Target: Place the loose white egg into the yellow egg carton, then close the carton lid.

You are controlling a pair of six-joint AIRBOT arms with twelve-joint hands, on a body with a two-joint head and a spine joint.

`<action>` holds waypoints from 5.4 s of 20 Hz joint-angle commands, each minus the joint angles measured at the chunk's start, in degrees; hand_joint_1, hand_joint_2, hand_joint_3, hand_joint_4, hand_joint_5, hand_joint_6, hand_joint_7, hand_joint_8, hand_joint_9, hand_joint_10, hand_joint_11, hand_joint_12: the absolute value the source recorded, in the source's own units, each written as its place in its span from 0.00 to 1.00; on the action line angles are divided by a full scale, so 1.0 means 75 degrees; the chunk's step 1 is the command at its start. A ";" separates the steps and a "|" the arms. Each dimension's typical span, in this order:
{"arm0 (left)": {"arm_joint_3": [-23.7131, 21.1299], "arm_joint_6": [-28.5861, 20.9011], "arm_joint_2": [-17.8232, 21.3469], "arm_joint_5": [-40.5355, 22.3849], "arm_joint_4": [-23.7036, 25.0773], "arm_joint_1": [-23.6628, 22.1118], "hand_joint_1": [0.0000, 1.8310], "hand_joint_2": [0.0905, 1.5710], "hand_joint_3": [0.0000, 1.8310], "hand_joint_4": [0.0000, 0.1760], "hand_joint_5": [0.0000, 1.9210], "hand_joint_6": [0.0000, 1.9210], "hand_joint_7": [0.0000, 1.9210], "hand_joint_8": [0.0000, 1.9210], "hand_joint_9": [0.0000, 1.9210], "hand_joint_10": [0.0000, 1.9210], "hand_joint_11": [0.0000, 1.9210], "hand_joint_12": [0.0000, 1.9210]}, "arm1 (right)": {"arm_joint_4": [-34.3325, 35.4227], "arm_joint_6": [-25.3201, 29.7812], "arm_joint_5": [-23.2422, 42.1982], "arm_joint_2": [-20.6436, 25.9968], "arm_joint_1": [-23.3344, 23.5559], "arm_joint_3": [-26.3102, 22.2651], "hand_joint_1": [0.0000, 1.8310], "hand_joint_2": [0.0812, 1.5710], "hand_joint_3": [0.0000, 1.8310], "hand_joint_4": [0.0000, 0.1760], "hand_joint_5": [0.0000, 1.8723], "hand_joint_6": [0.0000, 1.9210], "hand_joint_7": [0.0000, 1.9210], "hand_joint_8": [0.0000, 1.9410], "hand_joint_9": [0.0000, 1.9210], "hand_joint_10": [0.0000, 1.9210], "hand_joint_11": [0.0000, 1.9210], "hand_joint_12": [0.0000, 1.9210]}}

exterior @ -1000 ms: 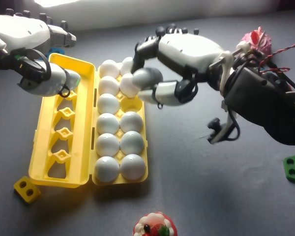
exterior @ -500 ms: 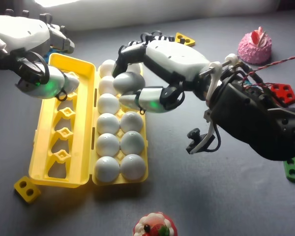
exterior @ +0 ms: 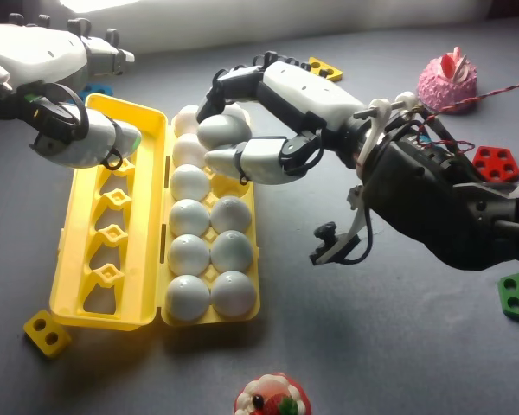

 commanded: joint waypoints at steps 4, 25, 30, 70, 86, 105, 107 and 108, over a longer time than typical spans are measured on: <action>0.0015 0.0006 0.0001 -0.0029 0.0440 -0.0094 0.21 0.84 0.00 0.16 0.11 0.01 0.09 0.01 0.15 0.13 0.02 0.76 | -0.0309 0.0208 0.0699 -0.0089 -0.0029 0.0082 0.62 0.72 0.00 0.00 0.48 0.58 0.28 0.00 0.13 0.01 0.00 0.39; 0.0043 0.0009 0.0001 -0.0029 0.0473 -0.0077 0.19 0.85 0.00 0.21 0.14 0.00 0.12 0.01 0.17 0.10 0.01 0.75 | -0.0353 0.0753 0.0900 -0.0694 -0.0252 0.0755 0.61 0.73 0.00 0.00 0.47 0.60 0.27 0.00 0.13 0.01 0.00 0.38; 0.0050 0.0009 0.0001 -0.0030 0.0472 -0.0072 0.20 0.84 0.00 0.19 0.15 0.00 0.11 0.00 0.15 0.08 0.00 0.75 | -0.0353 0.0819 0.0900 -0.0723 -0.0265 0.0842 0.51 0.72 0.00 0.00 0.30 0.37 0.23 0.00 0.12 0.01 0.00 0.35; 0.1471 -0.1587 0.0003 0.0544 -0.2589 0.0117 0.11 0.77 0.00 0.04 0.27 0.00 0.36 0.02 0.28 0.24 0.11 0.76 | -0.2066 0.0199 -0.0563 0.4224 -0.0705 -0.2379 0.15 0.76 0.00 0.00 0.11 0.00 0.13 0.00 0.11 0.00 0.00 0.47; 0.1714 -0.2945 -0.0310 0.0475 -0.3078 0.1193 0.15 0.78 0.00 0.00 0.28 0.01 0.36 0.01 0.23 0.37 0.05 0.81 | -0.2273 -0.0268 -0.0944 0.5612 -0.0584 -0.3032 0.18 0.74 0.00 0.00 0.16 0.01 0.12 0.00 0.10 0.00 0.00 0.35; 0.2092 -0.3654 -0.0661 0.0092 -0.3815 0.1834 0.19 0.74 0.00 0.01 0.29 0.00 0.38 0.00 0.26 0.33 0.06 0.81 | -0.2275 -0.0319 -0.1012 0.5510 -0.0484 -0.3134 0.14 0.75 0.00 0.00 0.12 0.00 0.13 0.01 0.13 0.02 0.00 0.26; 0.2068 -0.3720 -0.0705 0.0078 -0.3825 0.1839 0.19 0.74 0.00 0.03 0.29 0.00 0.37 0.00 0.26 0.33 0.06 0.81 | -0.2301 -0.0319 -0.0988 0.5510 -0.0484 -0.3151 0.14 0.74 0.00 0.00 0.11 0.00 0.14 0.00 0.13 0.01 0.00 0.25; 0.2059 -0.3720 -0.0723 0.0078 -0.3867 0.1839 0.19 0.74 0.00 0.04 0.28 0.00 0.37 0.00 0.26 0.33 0.05 0.81 | -0.2311 -0.0319 -0.0983 0.5510 -0.0484 -0.3157 0.14 0.75 0.00 0.00 0.11 0.00 0.13 0.00 0.12 0.01 0.00 0.22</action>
